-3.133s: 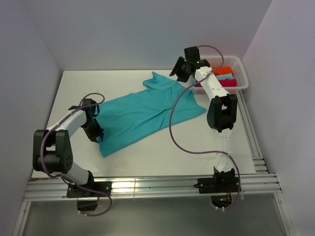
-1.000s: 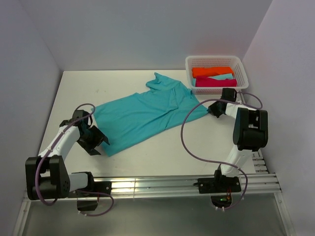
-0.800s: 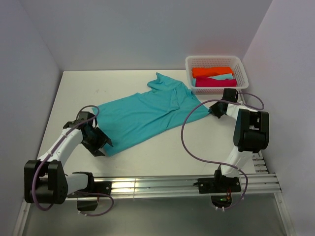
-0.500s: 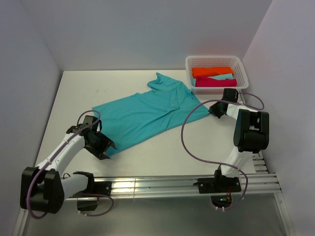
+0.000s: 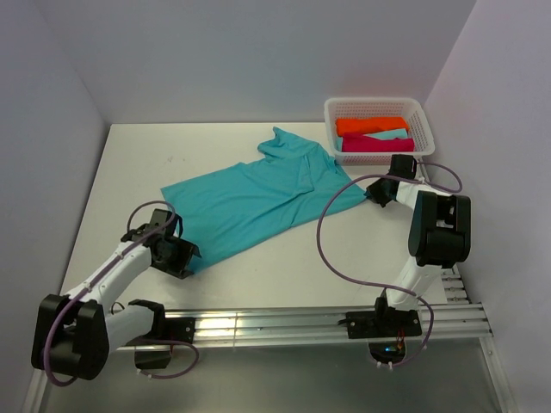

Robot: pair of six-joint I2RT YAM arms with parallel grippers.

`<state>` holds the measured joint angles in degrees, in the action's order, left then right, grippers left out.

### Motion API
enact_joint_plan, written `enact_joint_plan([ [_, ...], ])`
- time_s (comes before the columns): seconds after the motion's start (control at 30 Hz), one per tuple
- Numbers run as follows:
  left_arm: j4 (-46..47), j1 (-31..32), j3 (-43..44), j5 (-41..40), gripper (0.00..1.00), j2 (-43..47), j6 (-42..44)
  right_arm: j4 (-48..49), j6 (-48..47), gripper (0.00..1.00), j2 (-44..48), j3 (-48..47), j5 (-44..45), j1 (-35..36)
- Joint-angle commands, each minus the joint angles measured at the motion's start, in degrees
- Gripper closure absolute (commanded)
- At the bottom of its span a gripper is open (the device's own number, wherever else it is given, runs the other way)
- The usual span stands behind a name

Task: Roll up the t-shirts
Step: Fold the tshirt

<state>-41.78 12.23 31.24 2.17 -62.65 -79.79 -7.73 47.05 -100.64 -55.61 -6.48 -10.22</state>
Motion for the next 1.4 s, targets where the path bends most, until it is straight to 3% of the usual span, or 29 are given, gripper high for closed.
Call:
enact_joint_plan([
  [0.0, 2.84, 1.57, -1.01, -4.02, 0.44, 0.60, -6.34, 0.25, 0.06, 1.00, 1.24, -2.04, 1.21, -0.24],
  [0.47, -6.91, 6.92, 1.98, -5.78, 0.45, 1.56, -12.40, 0.34, 0.06, 1.00, 0.18, -2.13, 0.94, -0.24],
  [0.77, 0.55, 7.46, -3.29, -7.00, 0.49, -2.38, -15.22, 0.70, 0.85, 1.00, -0.17, -2.48, -0.02, -0.33],
  [0.9, -0.14, 7.46, -0.84, -10.16, 0.56, -6.69, -13.82, 0.69, 1.20, 1.00, 0.00, -2.13, -0.72, -0.33],
  [0.97, -1.28, 7.46, 1.00, -11.57, 0.68, -8.36, -13.82, 0.78, 1.29, 1.00, 0.53, -1.69, -0.90, -0.24],
  [1.17, -3.04, 6.93, 6.01, -16.94, 0.88, -12.57, -12.50, 1.13, 2.00, 1.00, 2.46, 0.50, -1.52, -0.24],
  [1.23, -2.87, 5.45, 6.98, -18.42, 1.00, -14.85, -9.78, 1.05, 2.17, 1.00, 3.16, 1.38, -1.60, -0.24],
  [1.37, -2.08, 0.53, 8.57, -19.31, 1.00, -18.03, -5.21, 1.49, 2.79, 1.00, 4.92, 3.14, -1.69, 0.02],
])
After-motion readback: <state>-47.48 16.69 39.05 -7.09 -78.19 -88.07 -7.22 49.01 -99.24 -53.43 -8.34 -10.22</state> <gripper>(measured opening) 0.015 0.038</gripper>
